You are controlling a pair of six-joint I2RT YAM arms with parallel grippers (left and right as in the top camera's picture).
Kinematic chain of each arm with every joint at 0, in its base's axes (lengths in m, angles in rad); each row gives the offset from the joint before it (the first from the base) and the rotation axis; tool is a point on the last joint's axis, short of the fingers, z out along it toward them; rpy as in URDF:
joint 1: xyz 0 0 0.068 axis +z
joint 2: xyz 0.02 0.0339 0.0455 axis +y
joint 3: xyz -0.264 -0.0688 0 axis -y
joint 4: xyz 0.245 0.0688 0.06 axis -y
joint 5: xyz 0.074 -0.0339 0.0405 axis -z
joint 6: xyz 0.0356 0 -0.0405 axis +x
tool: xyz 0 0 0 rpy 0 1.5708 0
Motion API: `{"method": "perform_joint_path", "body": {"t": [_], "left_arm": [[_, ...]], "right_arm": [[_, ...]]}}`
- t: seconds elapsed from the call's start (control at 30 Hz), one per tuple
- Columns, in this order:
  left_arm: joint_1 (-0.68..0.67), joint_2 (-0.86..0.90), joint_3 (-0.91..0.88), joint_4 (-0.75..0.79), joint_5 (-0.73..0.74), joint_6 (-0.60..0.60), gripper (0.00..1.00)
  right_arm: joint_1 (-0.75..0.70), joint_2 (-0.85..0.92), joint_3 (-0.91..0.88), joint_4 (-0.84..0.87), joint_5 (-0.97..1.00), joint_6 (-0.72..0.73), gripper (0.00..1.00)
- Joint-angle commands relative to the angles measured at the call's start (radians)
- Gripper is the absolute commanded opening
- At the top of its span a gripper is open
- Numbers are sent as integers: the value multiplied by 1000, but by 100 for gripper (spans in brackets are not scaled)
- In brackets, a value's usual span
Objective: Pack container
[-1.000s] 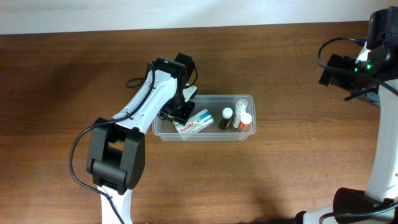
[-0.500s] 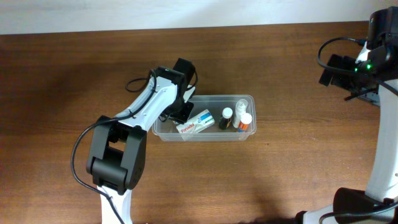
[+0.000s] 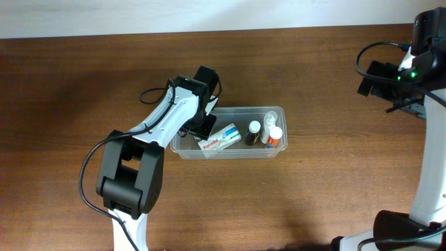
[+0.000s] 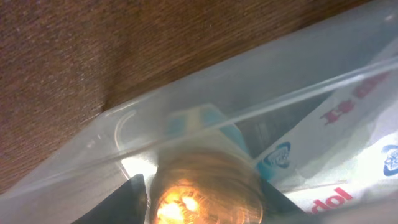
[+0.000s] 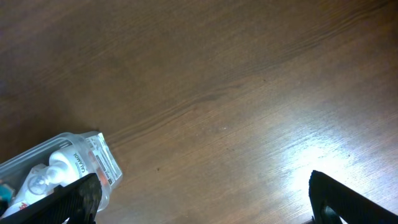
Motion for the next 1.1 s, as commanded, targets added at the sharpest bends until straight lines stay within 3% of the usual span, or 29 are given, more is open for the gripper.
{"method": "perform_joint_path", "body": {"t": [0.0,0.1,0.17,0.23,0.5,1.07], "left_arm": [[0,-14,-25,-21,-20,-3,53],[0,-14,-25,-22,-21,-3,53],[0,-14,-24,-21,-21,-3,61],[1,-15,-21,-30,-21,-6,99],[1,-77,61,-114,-22,-29,99],[0,-456,104,-134,8,-30,99]], "right_arm": [[-4,1,8,1,12,9,98],[-4,1,8,1,12,9,98],[-4,1,8,1,12,9,98],[-4,1,8,1,12,9,98],[-4,1,8,1,12,9,98],[-4,1,8,1,12,9,99]]}}
